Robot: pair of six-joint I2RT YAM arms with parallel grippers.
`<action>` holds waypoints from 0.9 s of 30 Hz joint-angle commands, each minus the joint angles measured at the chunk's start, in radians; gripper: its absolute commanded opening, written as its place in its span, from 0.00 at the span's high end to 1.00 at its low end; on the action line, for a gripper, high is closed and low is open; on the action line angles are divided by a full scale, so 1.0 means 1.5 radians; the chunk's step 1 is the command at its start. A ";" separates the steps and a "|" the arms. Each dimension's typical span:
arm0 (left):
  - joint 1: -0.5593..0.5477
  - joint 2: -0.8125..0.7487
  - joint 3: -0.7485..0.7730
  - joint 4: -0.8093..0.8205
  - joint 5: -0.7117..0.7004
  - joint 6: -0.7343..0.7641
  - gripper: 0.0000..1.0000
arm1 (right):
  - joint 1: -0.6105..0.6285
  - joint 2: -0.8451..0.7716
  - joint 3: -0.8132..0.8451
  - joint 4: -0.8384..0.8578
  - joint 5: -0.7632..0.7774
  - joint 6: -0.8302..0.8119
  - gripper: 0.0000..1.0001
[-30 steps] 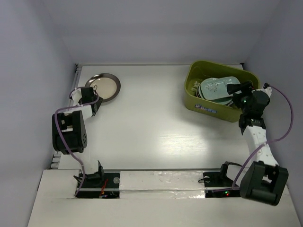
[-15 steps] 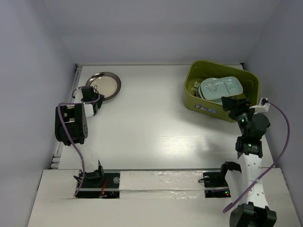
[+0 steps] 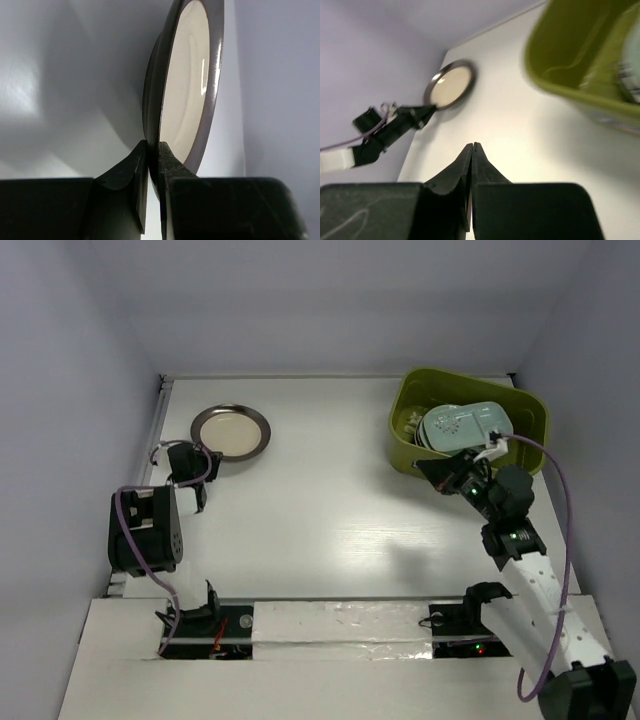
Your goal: Place the plates into the plastic bin on the countertop
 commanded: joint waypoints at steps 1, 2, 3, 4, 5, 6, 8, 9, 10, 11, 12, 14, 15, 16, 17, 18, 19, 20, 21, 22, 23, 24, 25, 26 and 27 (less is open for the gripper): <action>-0.022 -0.104 -0.054 0.104 0.059 -0.026 1.00 | 0.093 0.035 0.047 0.056 0.018 -0.004 0.95; -0.028 -0.142 -0.067 0.114 0.068 -0.039 1.00 | 0.116 0.046 0.061 0.069 0.023 -0.003 0.84; -0.044 -0.163 -0.083 0.116 0.074 -0.040 1.00 | 0.163 0.071 0.069 0.069 0.030 -0.012 0.67; -0.054 -0.183 -0.093 0.118 0.088 -0.043 1.00 | 0.184 0.082 0.078 0.068 0.047 -0.018 0.37; -0.066 -0.226 -0.112 0.122 0.099 -0.051 1.00 | 0.202 0.093 0.090 0.068 0.057 -0.023 0.27; -0.087 -0.247 -0.121 0.126 0.108 -0.056 1.00 | 0.218 0.119 0.094 0.072 0.068 -0.027 0.19; -0.107 -0.307 -0.138 0.135 0.139 -0.065 1.00 | 0.251 0.152 0.100 0.094 0.086 -0.026 0.08; -0.118 -0.328 -0.151 0.133 0.145 -0.068 1.00 | 0.260 0.170 0.106 0.103 0.087 -0.024 0.07; -0.132 -0.347 -0.156 0.120 0.154 -0.066 1.00 | 0.273 0.206 0.111 0.111 0.090 -0.023 0.05; -0.140 -0.387 -0.160 0.107 0.157 -0.061 1.00 | 0.279 0.224 0.116 0.125 0.093 -0.021 0.05; -0.147 -0.407 -0.164 0.092 0.159 -0.051 1.00 | 0.285 0.241 0.130 0.130 0.097 -0.021 0.03; -0.159 -0.465 -0.181 0.062 0.166 -0.045 1.00 | 0.293 0.285 0.152 0.133 0.100 -0.025 0.03; -0.159 -0.500 -0.186 0.048 0.176 -0.043 1.00 | 0.293 0.299 0.172 0.133 0.106 -0.029 0.03; -0.159 -0.501 -0.192 0.038 0.180 -0.042 1.00 | 0.300 0.310 0.182 0.134 0.106 -0.030 0.03; -0.166 -0.532 -0.200 0.028 0.184 -0.042 1.00 | 0.300 0.333 0.193 0.132 0.111 -0.032 0.02; -0.166 -0.548 -0.204 0.022 0.189 -0.040 1.00 | 0.300 0.342 0.204 0.130 0.114 -0.035 0.02; -0.166 -0.572 -0.207 0.013 0.200 -0.041 1.00 | 0.300 0.353 0.223 0.126 0.125 -0.035 0.01; -0.172 -0.580 -0.209 0.008 0.205 -0.039 1.00 | 0.300 0.364 0.234 0.121 0.124 -0.036 0.01; -0.172 -0.589 -0.210 0.001 0.211 -0.038 1.00 | 0.300 0.387 0.242 0.123 0.118 -0.036 0.01; -0.172 -0.595 -0.208 -0.006 0.225 -0.036 1.00 | 0.300 0.396 0.248 0.130 0.109 -0.034 0.01; -0.172 -0.604 -0.209 -0.009 0.234 -0.036 1.00 | 0.307 0.403 0.253 0.146 0.099 -0.031 0.01; -0.172 -0.608 -0.207 -0.013 0.239 -0.037 1.00 | 0.307 0.423 0.257 0.150 0.098 -0.027 0.01; -0.179 -0.611 -0.208 -0.014 0.250 -0.040 1.00 | 0.314 0.434 0.263 0.151 0.095 -0.025 0.02; -0.179 -0.618 -0.209 -0.014 0.257 -0.049 1.00 | 0.314 0.444 0.267 0.161 0.079 -0.023 0.02; -0.179 -0.620 -0.207 -0.014 0.262 -0.053 1.00 | 0.314 0.454 0.270 0.171 0.071 -0.013 0.03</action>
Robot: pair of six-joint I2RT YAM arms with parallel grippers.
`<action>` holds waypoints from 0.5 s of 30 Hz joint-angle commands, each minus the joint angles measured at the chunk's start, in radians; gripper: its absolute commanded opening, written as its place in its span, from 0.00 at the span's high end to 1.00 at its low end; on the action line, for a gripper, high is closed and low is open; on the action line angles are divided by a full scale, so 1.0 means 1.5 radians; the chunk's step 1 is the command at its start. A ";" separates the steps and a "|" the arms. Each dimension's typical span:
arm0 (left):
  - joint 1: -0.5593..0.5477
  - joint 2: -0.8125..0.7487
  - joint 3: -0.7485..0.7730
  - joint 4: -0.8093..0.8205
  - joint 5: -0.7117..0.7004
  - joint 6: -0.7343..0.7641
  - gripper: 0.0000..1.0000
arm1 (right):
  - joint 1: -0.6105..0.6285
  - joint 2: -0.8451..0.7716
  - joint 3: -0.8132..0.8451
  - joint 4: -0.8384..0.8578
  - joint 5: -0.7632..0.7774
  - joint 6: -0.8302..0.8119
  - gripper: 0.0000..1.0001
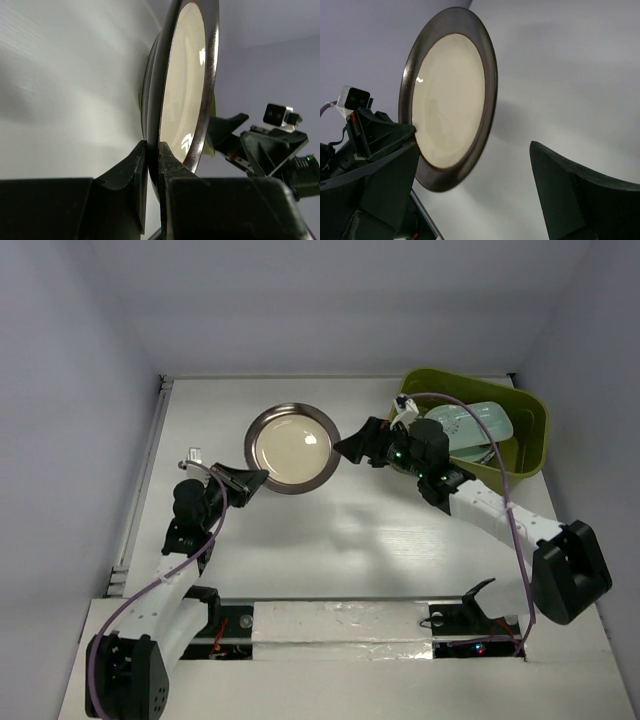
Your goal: Place the plates into the plastic bin on the countertop
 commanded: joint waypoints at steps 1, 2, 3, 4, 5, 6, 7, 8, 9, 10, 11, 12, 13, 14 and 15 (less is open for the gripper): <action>-0.005 -0.043 0.016 0.116 0.063 -0.031 1.00 | 0.011 0.040 0.031 0.064 -0.027 0.007 0.04; -0.012 -0.051 0.017 0.118 0.068 -0.035 1.00 | 0.011 0.050 0.031 0.071 -0.028 0.011 0.05; -0.012 -0.057 0.020 0.120 0.073 -0.042 1.00 | 0.011 0.060 0.034 0.074 -0.027 0.015 0.06; -0.012 -0.063 0.022 0.121 0.078 -0.044 1.00 | 0.011 0.076 0.034 0.078 -0.028 0.018 0.10; -0.012 -0.074 0.024 0.118 0.082 -0.044 1.00 | 0.011 0.081 0.032 0.096 -0.031 0.022 0.12; -0.012 -0.080 0.030 0.114 0.084 -0.040 1.00 | 0.011 0.087 0.026 0.105 -0.032 0.033 0.14; -0.012 -0.083 0.034 0.104 0.091 -0.037 1.00 | 0.011 0.089 0.025 0.111 -0.032 0.037 0.19; -0.012 -0.089 0.037 0.100 0.095 -0.034 1.00 | 0.011 0.091 0.022 0.128 -0.034 0.042 0.24; -0.012 -0.089 0.042 0.094 0.098 -0.029 1.00 | 0.011 0.090 0.019 0.139 -0.034 0.056 0.33; -0.012 -0.090 0.045 0.075 0.100 -0.014 1.00 | 0.011 0.088 0.010 0.150 -0.034 0.064 0.53; -0.012 -0.089 0.049 0.068 0.100 -0.007 1.00 | 0.011 0.081 0.006 0.171 -0.031 0.080 0.63; -0.012 -0.090 0.048 0.065 0.102 0.000 1.00 | 0.011 0.077 0.003 0.175 -0.025 0.088 0.74; -0.012 -0.089 0.049 0.055 0.107 0.011 0.94 | 0.011 0.071 0.001 0.178 -0.015 0.095 0.84; -0.012 -0.086 0.049 0.051 0.109 0.014 0.88 | 0.011 0.066 -0.005 0.184 -0.002 0.101 1.00; -0.012 -0.086 0.049 0.050 0.111 0.018 0.73 | 0.005 0.054 -0.009 0.188 0.002 0.117 1.00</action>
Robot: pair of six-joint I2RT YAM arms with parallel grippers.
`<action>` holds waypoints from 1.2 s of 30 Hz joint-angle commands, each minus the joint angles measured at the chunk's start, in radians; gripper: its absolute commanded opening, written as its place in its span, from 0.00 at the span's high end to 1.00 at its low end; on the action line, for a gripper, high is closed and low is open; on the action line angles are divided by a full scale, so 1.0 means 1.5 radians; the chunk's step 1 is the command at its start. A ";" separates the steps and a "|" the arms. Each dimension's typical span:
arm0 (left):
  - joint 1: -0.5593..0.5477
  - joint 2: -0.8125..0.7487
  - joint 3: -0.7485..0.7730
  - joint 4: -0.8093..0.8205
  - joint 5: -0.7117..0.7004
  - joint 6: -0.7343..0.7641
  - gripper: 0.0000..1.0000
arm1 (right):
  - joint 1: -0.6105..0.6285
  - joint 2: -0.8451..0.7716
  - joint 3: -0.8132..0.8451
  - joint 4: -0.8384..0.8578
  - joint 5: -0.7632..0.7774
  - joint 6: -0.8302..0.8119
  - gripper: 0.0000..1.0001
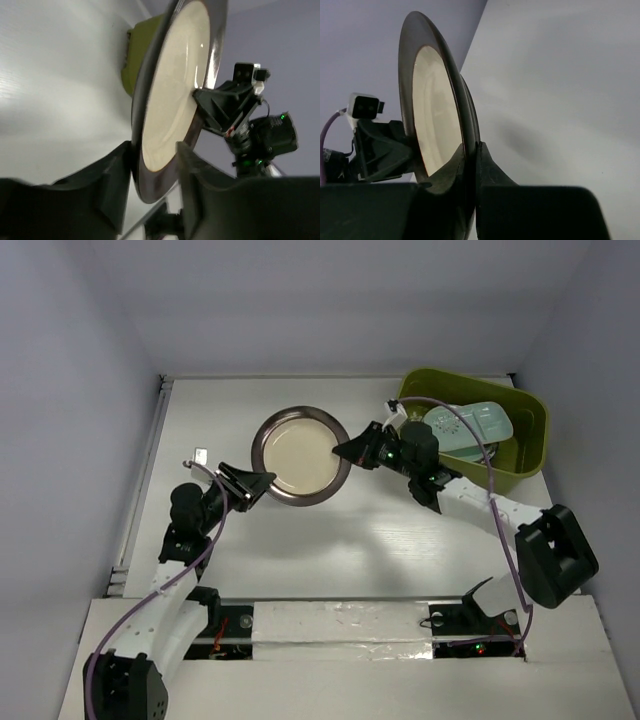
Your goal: Place the plates into the plastic bin on the countertop
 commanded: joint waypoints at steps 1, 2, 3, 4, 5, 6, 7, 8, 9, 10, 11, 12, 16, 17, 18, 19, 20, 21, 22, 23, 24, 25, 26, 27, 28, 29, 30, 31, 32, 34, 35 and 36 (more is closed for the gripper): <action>-0.002 -0.026 0.049 0.101 0.042 0.007 0.63 | -0.014 -0.042 -0.013 0.087 0.027 0.029 1.00; -0.002 -0.028 0.053 0.088 0.042 0.029 0.54 | -0.022 -0.051 -0.028 0.105 0.026 0.037 1.00; -0.002 -0.031 0.069 0.072 0.041 0.046 0.41 | -0.035 -0.077 -0.037 0.111 0.026 0.055 1.00; -0.002 -0.035 0.080 0.026 0.032 0.066 0.36 | -0.068 -0.093 -0.046 0.115 0.026 0.062 1.00; -0.002 -0.046 0.091 -0.003 0.023 0.111 0.32 | -0.089 -0.110 -0.054 0.113 0.026 0.065 1.00; -0.002 -0.052 0.119 -0.030 0.014 0.132 0.25 | -0.112 -0.130 -0.065 0.105 0.026 0.066 1.00; -0.002 -0.060 0.132 -0.080 -0.004 0.154 0.22 | -0.165 -0.172 -0.070 0.094 0.026 0.064 1.00; -0.002 -0.078 0.145 -0.103 -0.014 0.173 0.20 | -0.194 -0.193 -0.072 0.064 0.024 0.059 1.00; -0.002 -0.087 0.165 -0.123 -0.024 0.209 0.17 | -0.222 -0.214 -0.071 0.044 0.024 0.053 1.00; -0.008 -0.096 0.174 -0.158 -0.039 0.225 0.14 | -0.271 -0.248 -0.067 0.022 0.026 0.032 1.00; -0.008 -0.114 0.181 -0.173 -0.046 0.239 0.12 | -0.295 -0.261 -0.059 -0.030 0.034 0.019 1.00; -0.008 -0.123 0.193 -0.186 -0.052 0.251 0.05 | -0.319 -0.270 -0.050 -0.054 0.043 0.006 1.00; -0.008 -0.149 0.201 -0.232 -0.064 0.295 0.01 | -0.438 -0.260 -0.016 -0.108 0.053 -0.021 1.00; -0.008 -0.151 0.201 -0.237 -0.063 0.301 0.01 | -0.461 -0.239 -0.010 -0.109 0.042 -0.018 1.00; -0.008 -0.150 0.204 -0.242 -0.063 0.306 0.01 | -0.498 -0.226 -0.007 -0.107 0.037 -0.013 1.00; -0.008 -0.150 0.206 -0.254 -0.062 0.317 0.01 | -0.513 -0.212 -0.003 -0.105 0.032 -0.005 1.00; -0.008 -0.149 0.209 -0.259 -0.063 0.323 0.01 | -0.526 -0.199 0.010 -0.110 0.030 -0.003 1.00; -0.008 -0.148 0.215 -0.260 -0.064 0.328 0.01 | -0.546 -0.175 0.013 -0.111 0.034 -0.002 1.00; -0.008 -0.148 0.219 -0.283 -0.065 0.335 0.01 | -0.554 -0.166 0.014 -0.109 0.042 0.006 1.00; -0.008 -0.148 0.223 -0.289 -0.065 0.346 0.01 | -0.561 -0.157 0.014 -0.106 0.054 0.011 1.00; -0.008 -0.149 0.229 -0.293 -0.065 0.351 0.01 | -0.567 -0.146 0.016 -0.098 0.055 0.014 1.00; -0.008 -0.150 0.233 -0.301 -0.068 0.356 0.01 | -0.575 -0.123 0.021 -0.098 0.056 0.019 1.00; -0.008 -0.154 0.235 -0.306 -0.068 0.361 0.01 | -0.575 -0.111 0.028 -0.111 0.064 0.018 1.00; -0.008 -0.153 0.239 -0.309 -0.070 0.370 0.01 | -0.575 -0.099 0.041 -0.115 0.067 0.018 1.00; -0.008 -0.154 0.241 -0.317 -0.074 0.374 0.01 | -0.575 -0.084 0.043 -0.117 0.072 0.017 1.00; -0.008 -0.154 0.241 -0.319 -0.076 0.378 0.01 | -0.575 -0.079 0.042 -0.118 0.082 0.018 1.00; -0.008 -0.155 0.241 -0.321 -0.077 0.382 0.01 | -0.575 -0.076 0.040 -0.119 0.087 0.021 1.00; -0.008 -0.155 0.240 -0.323 -0.077 0.385 0.01 | -0.575 -0.075 0.032 -0.118 0.094 0.025 1.00; -0.008 -0.156 0.239 -0.324 -0.077 0.386 0.01 | -0.575 -0.075 0.027 -0.120 0.116 0.027 0.94; -0.008 -0.156 0.236 -0.325 -0.076 0.390 0.01 | -0.575 -0.081 0.010 -0.128 0.139 0.030 0.81; -0.008 -0.156 0.235 -0.325 -0.077 0.392 0.01 | -0.575 -0.092 0.003 -0.130 0.162 0.031 0.58; -0.008 -0.156 0.236 -0.325 -0.077 0.393 0.01 | -0.575 -0.098 -0.004 -0.132 0.170 0.031 0.47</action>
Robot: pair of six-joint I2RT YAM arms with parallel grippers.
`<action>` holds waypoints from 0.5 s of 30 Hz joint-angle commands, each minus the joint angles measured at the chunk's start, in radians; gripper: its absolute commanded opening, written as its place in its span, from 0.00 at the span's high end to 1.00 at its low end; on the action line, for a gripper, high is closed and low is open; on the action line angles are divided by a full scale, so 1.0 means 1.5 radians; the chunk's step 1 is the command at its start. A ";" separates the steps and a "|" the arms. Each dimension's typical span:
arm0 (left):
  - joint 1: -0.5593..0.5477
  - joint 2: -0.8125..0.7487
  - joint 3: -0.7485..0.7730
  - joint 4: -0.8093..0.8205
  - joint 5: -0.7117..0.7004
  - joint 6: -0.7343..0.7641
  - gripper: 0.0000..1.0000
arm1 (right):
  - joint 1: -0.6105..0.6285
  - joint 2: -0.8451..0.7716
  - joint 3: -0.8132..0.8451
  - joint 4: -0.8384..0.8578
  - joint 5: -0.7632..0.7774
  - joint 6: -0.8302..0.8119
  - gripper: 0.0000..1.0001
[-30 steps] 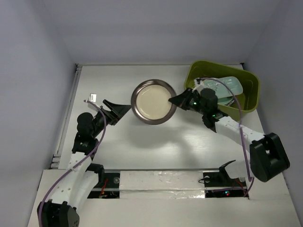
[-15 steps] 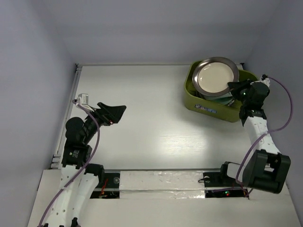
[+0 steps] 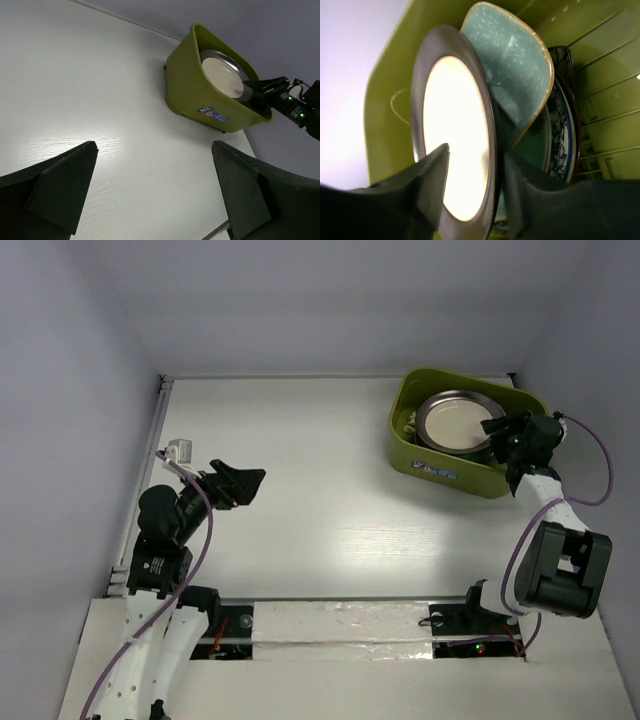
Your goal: Place the plates into the plastic bin on the countertop
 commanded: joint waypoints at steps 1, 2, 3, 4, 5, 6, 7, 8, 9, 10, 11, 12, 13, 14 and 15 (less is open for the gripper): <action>-0.004 -0.006 0.025 0.008 -0.003 0.028 0.01 | 0.000 -0.059 0.009 0.069 0.066 0.017 0.30; -0.004 -0.006 0.027 0.007 -0.004 0.030 0.01 | 0.000 -0.059 0.003 0.066 0.073 0.016 0.23; -0.004 -0.005 0.030 0.005 -0.005 0.032 0.01 | 0.000 -0.077 -0.003 0.063 0.077 0.015 0.16; -0.004 -0.004 0.031 0.002 -0.009 0.035 0.01 | 0.000 -0.088 -0.010 0.060 0.079 0.013 0.11; -0.004 -0.003 0.033 -0.001 -0.012 0.041 0.01 | 0.000 -0.099 -0.024 0.056 0.079 0.012 0.04; -0.004 -0.003 0.036 -0.003 -0.015 0.043 0.01 | 0.000 -0.112 -0.031 0.051 0.089 0.012 0.01; -0.004 -0.001 0.039 -0.010 -0.021 0.047 0.01 | 0.000 -0.143 -0.040 0.051 0.098 0.010 0.00; -0.004 -0.001 0.040 -0.014 -0.025 0.052 0.01 | 0.000 -0.159 -0.050 0.053 0.089 0.009 0.00; -0.004 -0.002 0.043 -0.016 -0.027 0.055 0.01 | 0.000 -0.176 -0.072 0.061 0.082 0.008 0.00; -0.004 -0.001 0.044 -0.024 -0.032 0.057 0.01 | 0.000 -0.208 -0.082 0.063 0.059 0.007 0.00; -0.004 -0.001 0.045 -0.028 -0.041 0.060 0.01 | 0.000 -0.224 -0.091 0.072 0.022 0.007 0.00; -0.004 -0.002 0.047 -0.032 -0.045 0.063 0.01 | 0.000 -0.237 -0.115 0.084 -0.005 0.007 0.00; -0.004 -0.003 0.046 -0.035 -0.048 0.064 0.01 | 0.000 -0.252 -0.127 0.093 -0.028 0.012 0.00; -0.004 -0.007 0.045 -0.033 -0.056 0.064 0.01 | 0.000 -0.279 -0.139 0.098 -0.048 0.016 0.00; -0.004 -0.010 0.048 -0.034 -0.057 0.064 0.01 | 0.000 -0.293 -0.152 0.109 -0.086 0.019 0.00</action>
